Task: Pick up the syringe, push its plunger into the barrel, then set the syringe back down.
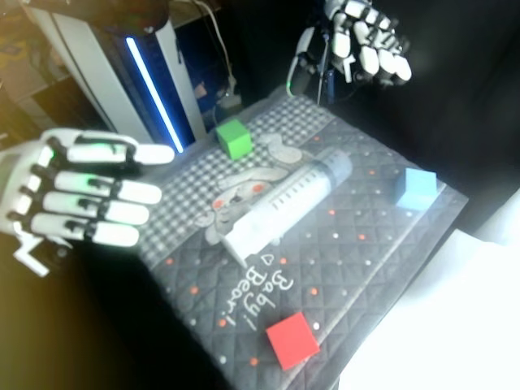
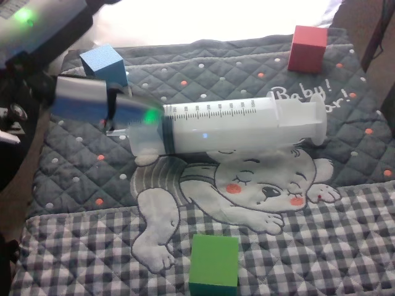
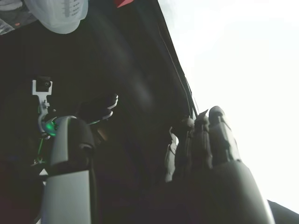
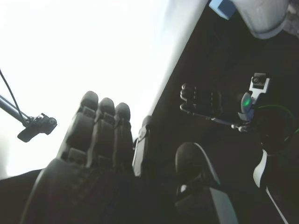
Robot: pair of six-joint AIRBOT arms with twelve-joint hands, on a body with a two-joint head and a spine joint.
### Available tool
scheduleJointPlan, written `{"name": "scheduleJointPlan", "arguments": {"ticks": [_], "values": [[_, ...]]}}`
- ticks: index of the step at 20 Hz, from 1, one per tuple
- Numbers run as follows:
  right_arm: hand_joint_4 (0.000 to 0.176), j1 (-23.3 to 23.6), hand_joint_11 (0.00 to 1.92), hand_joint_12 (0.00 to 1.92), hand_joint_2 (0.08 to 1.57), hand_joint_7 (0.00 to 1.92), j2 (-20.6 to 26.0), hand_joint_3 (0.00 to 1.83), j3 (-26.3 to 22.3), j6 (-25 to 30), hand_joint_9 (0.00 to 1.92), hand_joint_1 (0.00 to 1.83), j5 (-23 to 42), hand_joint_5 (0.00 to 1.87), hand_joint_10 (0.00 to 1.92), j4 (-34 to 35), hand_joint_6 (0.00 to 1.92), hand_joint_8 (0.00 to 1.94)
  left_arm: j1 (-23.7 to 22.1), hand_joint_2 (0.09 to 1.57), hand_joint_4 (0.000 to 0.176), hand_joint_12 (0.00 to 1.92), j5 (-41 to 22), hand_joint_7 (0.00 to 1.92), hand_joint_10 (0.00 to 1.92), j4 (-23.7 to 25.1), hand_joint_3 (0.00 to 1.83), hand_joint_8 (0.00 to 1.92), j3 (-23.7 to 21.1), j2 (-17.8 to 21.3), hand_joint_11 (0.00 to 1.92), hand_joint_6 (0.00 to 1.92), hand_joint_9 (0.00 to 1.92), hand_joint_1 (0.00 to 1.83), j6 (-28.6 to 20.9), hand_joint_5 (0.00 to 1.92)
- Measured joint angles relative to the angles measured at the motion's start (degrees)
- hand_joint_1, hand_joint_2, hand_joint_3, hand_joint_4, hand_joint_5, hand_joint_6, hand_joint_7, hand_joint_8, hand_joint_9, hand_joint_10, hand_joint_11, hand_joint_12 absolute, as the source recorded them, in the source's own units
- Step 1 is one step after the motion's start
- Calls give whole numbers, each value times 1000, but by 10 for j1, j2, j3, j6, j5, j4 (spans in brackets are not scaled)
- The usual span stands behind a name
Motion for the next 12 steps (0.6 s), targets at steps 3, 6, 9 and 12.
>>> {"name": "scheduleJointPlan", "arguments": {"ticks": [3, 6, 9, 12], "values": [[14, 0, 85, 368, 742, 160, -1, 8, 0, 0, 154, 545, 1, 200, 15, 0, 2, 8, -12, 769, 26, 376, 28, 189, 9, 12, 3, 7, 3, -6, 0, 0, 159, 573, 0, 115], [11, 0, 110, 322, 742, 170, -9, 0, 5, 0, 167, 515, 0, 180, 1, 4, 0, 2, -29, 749, 20, 424, 61, 201, 5, 40, 0, 1, 14, -17, 31, 5, 180, 559, -12, 144], [9, 0, 120, 320, 735, 180, -8, 0, 5, 0, 175, 518, 0, 186, 4, 2, 2, 5, -64, 739, 20, 399, 107, 157, 0, 106, 0, 0, 42, -34, 5, 0, 146, 554, -75, 71], [30, 0, 104, 309, 710, 170, -8, 0, 5, 0, 157, 515, 0, 182, 0, 2, 2, 0, -83, 711, 7, 425, 155, 153, 9, 169, 0, 2, 61, -51, 58, 8, 166, 556, -135, 86]]}}
